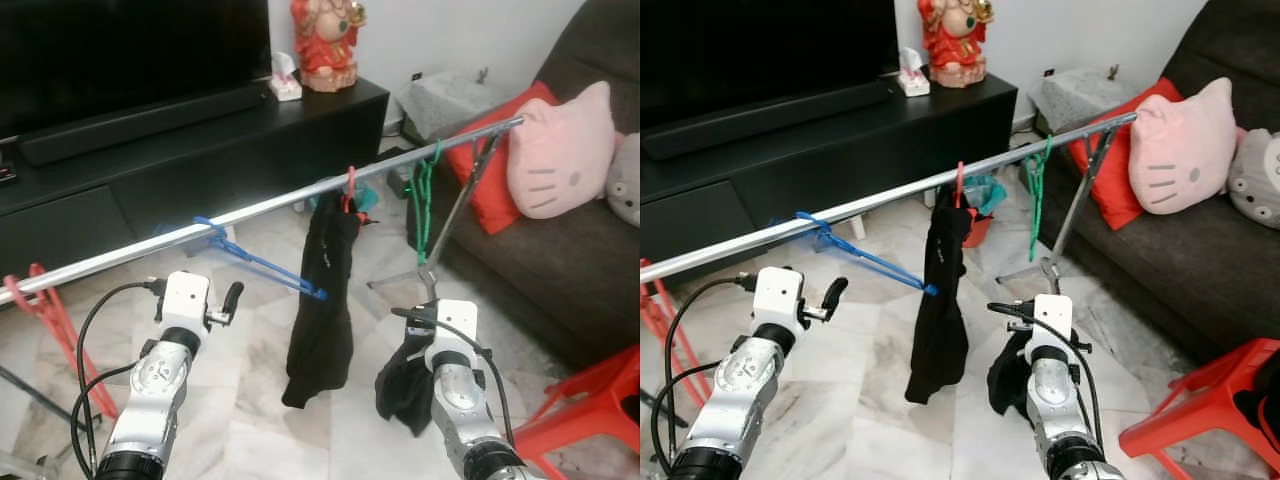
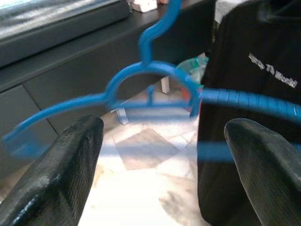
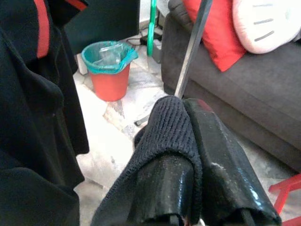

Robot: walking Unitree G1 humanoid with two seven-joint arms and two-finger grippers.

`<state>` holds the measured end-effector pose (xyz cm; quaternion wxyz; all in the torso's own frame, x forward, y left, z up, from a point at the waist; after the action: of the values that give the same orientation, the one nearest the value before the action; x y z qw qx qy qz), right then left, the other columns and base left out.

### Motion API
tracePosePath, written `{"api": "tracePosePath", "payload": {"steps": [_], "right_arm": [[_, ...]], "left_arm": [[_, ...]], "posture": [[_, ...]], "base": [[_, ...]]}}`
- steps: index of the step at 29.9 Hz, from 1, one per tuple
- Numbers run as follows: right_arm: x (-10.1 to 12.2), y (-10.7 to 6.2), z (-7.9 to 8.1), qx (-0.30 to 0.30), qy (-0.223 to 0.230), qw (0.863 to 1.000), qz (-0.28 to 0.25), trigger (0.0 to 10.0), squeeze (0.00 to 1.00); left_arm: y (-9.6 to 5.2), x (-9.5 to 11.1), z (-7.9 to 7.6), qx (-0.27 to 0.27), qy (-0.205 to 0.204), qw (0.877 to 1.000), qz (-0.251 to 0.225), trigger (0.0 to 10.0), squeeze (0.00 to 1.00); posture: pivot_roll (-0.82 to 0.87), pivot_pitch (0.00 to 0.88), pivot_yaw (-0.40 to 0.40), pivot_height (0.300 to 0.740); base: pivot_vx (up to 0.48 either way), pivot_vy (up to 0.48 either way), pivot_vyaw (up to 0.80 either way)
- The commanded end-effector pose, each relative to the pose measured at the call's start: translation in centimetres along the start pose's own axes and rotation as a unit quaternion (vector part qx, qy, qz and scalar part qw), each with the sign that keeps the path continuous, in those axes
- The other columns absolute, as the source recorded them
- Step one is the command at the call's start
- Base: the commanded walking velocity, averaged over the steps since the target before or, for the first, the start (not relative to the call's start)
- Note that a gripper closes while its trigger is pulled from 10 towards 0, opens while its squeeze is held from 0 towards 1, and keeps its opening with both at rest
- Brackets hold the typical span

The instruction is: Hang hanger

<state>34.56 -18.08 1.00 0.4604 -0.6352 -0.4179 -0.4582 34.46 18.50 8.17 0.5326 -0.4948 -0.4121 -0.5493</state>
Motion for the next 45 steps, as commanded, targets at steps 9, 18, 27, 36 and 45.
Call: {"api": "tracePosePath", "payload": {"steps": [9, 18, 27, 36, 45], "right_arm": [[1.0, 0.4, -0.3, -0.008, 0.007, 1.0, -0.015, 10.0, 0.0], [0.9, 0.4, -0.2, -0.007, 0.01, 1.0, -0.013, 10.0, 0.0], [0.8, 0.4, -0.2, -0.006, 0.012, 1.0, -0.01, 10.0, 0.0], [0.9, 0.4, -0.1, -0.004, 0.012, 1.0, -0.011, 10.0, 0.0], [0.7, 0.3, 0.2, 0.001, 0.011, 1.0, -0.008, 10.0, 0.0]], "left_arm": [[1.2, 0.6, -0.8, -0.012, -0.006, 1.0, 0.017, 10.0, 0.0], [2.7, 0.7, -1.2, -0.01, 0.005, 0.999, 0.044, 10.0, 0.0], [4.7, 0.1, -2.8, -0.018, -0.036, 0.996, 0.077, 10.0, 1.0], [5.8, 1.7, -2.7, -0.014, -0.043, 0.998, 0.053, 10.0, 1.0], [4.9, 4.1, -3.6, -0.063, -0.008, 0.997, 0.035, 10.0, 0.0]], "posture": [[0.08, 0.0, -0.025, 0.74], [0.08, 0.0, -0.021, 0.74], [0.06, 0.0, -0.012, 0.74], [0.06, 0.0, -0.004, 0.74], [0.06, 0.0, -0.009, 0.74]], "base": [[0.0, 0.0, 0.0], [0.0, 0.0, 0.0], [0.0, 0.0, 0.0], [0.0, 0.0, 0.0], [0.0, 0.0, 0.0]]}}
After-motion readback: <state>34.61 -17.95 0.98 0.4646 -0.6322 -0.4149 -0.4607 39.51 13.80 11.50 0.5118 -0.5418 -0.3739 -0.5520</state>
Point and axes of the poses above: a point about 5 cm out from each wrist's last joint towards the gripper, its own y axis pointing out of the wrist towards the gripper, its own x axis along the axis of the wrist's last joint, z = x × y, the point moved 5 cm from there along y, pointing out of the wrist towards the gripper, and after that the axes turned 1 degree about -y, right-handed, at the moved point
